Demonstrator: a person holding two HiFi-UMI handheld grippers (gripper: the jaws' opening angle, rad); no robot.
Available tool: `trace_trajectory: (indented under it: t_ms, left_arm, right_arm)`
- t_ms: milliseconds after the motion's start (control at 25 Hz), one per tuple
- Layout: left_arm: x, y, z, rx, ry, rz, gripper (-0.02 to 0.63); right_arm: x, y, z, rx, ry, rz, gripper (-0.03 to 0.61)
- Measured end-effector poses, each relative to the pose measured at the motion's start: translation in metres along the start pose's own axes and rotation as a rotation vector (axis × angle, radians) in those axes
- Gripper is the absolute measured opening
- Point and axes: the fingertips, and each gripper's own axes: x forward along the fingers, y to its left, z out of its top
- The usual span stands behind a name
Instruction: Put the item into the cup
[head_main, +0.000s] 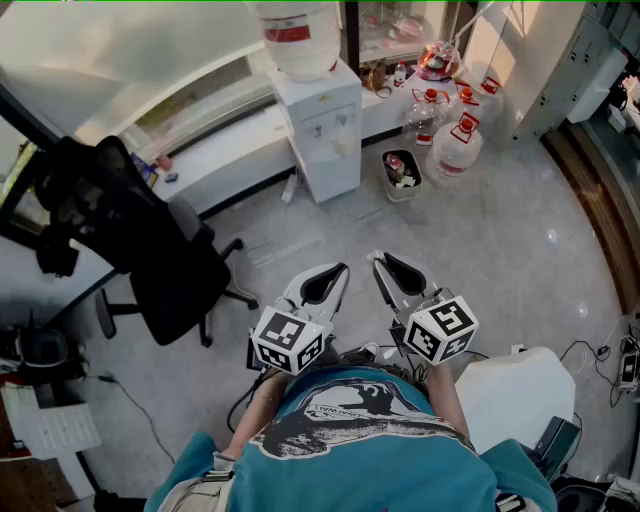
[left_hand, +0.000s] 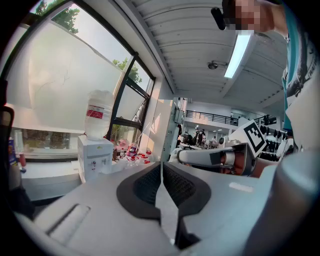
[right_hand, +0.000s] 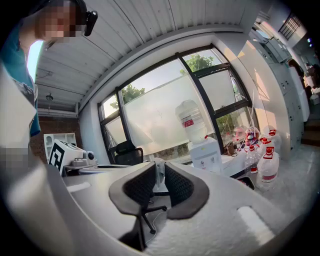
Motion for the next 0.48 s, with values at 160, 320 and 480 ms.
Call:
trace_trajectory:
  t_ms: [160, 320, 480]
  left_arm:
    - [-0.002, -0.006, -0.002, 0.0, 0.002, 0.006, 0.026]
    - [-0.004, -0.01, -0.003, -0.004, -0.003, 0.016, 0.026]
    - [-0.007, -0.015, -0.002, -0.016, -0.01, 0.027, 0.026]
  right_arm:
    - [-0.005, 0.001, -0.003, 0.0, 0.003, 0.005, 0.053]
    - [-0.01, -0.001, -0.003, 0.015, -0.01, 0.01, 0.054]
    - [-0.016, -0.001, -0.005, 0.035, -0.019, 0.023, 0.054]
